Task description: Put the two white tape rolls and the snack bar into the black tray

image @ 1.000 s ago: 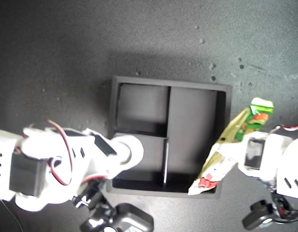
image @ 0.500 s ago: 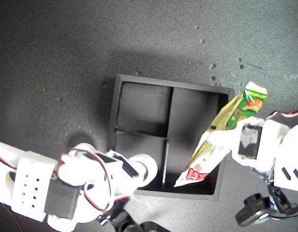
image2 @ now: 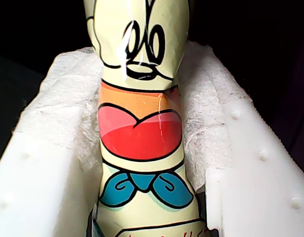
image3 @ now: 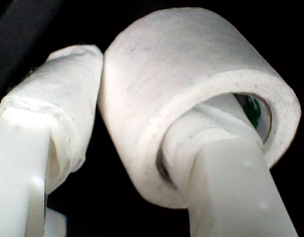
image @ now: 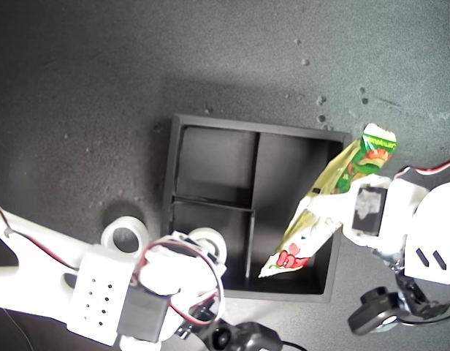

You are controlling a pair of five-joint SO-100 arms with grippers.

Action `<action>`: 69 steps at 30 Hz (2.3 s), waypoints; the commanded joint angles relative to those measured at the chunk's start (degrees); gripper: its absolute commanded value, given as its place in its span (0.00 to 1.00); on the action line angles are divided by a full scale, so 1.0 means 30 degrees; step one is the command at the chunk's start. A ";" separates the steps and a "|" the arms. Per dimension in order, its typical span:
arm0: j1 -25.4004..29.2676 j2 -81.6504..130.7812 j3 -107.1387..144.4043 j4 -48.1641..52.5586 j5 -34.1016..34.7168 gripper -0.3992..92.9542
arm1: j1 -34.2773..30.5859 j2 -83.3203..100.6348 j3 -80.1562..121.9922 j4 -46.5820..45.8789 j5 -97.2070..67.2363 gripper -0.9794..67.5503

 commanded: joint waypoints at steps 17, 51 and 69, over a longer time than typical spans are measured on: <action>-0.0439 -0.0908 -0.8877 0.6328 0.0205 0.16 | -0.1465 -0.0117 0.2783 -0.3398 0.1875 0.02; 0.4043 1.5967 2.0156 -0.6533 -0.9873 0.16 | 0.2197 0.7998 -0.6064 1.4004 1.1953 0.06; 0.2725 1.1221 2.0947 -0.9697 -0.8379 0.14 | -0.0234 1.2041 0.0703 1.3594 1.5322 0.01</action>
